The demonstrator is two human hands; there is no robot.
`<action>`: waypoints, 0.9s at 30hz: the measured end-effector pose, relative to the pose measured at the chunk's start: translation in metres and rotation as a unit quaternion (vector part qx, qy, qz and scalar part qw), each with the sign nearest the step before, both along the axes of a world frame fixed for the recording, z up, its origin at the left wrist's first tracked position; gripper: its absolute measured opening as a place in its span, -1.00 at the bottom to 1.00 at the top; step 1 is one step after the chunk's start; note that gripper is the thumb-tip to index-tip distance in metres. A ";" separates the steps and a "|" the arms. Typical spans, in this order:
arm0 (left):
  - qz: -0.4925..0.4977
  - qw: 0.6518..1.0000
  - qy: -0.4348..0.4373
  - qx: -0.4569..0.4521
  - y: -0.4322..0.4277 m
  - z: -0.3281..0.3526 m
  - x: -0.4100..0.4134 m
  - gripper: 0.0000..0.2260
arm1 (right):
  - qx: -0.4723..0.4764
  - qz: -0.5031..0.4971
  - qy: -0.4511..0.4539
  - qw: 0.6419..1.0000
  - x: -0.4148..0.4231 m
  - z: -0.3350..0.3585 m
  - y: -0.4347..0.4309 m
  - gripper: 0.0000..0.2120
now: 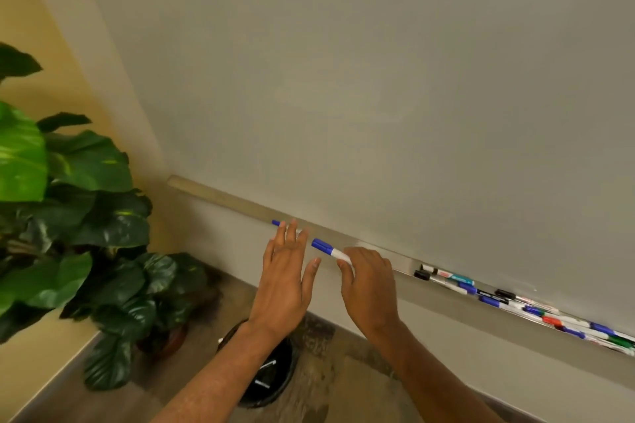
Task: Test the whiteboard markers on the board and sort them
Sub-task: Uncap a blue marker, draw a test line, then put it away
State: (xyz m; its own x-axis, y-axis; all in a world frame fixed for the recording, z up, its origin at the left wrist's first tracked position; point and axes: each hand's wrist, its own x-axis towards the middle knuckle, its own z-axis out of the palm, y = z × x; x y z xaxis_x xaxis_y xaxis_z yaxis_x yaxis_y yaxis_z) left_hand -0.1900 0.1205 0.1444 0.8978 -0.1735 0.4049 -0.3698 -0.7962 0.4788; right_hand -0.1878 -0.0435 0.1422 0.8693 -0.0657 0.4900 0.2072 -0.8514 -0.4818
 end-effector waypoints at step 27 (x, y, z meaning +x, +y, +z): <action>0.185 0.966 0.160 0.089 0.136 -0.216 -0.011 -0.46 | -0.177 0.156 0.186 0.954 0.035 -0.229 0.125 -0.66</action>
